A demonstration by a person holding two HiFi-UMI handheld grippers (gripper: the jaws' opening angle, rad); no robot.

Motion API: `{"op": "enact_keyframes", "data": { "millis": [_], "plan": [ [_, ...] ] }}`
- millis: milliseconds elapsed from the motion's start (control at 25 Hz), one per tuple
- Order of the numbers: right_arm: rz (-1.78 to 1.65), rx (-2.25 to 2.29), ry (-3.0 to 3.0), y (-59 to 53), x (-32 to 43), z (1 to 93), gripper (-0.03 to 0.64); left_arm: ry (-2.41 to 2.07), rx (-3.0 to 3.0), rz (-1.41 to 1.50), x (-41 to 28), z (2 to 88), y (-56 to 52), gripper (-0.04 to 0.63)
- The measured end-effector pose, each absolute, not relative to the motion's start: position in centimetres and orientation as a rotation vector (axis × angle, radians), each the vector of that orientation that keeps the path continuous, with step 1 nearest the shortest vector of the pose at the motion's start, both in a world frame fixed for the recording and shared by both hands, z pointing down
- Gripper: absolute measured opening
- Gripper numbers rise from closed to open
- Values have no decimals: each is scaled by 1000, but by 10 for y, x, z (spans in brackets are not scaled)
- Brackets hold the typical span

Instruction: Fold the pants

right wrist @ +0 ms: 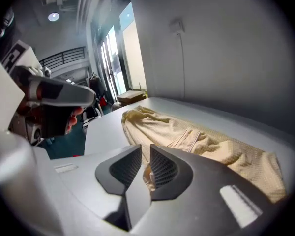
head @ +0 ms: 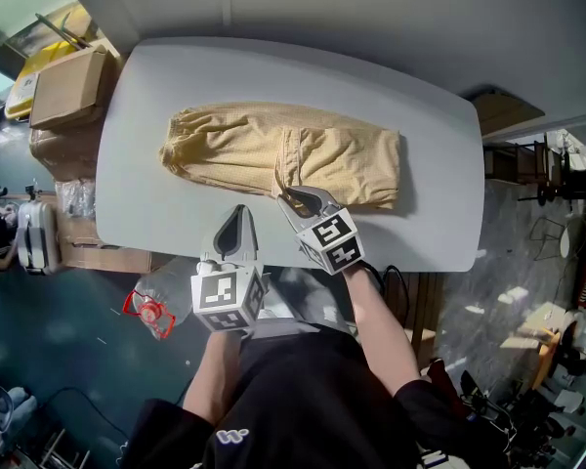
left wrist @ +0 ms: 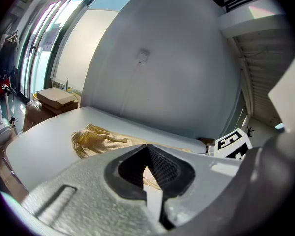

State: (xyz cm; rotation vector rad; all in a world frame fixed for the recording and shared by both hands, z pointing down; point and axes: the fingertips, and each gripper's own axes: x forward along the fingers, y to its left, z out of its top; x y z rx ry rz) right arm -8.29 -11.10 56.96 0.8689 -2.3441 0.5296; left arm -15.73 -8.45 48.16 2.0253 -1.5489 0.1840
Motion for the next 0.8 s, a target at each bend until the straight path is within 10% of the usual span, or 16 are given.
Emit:
{"op": "enact_keyframes", "data": {
  "millis": [800],
  "plan": [
    [431,1967,-2405,-133,120,373,3,-1280,2307,163,-34,440,-117,0]
  ]
}}
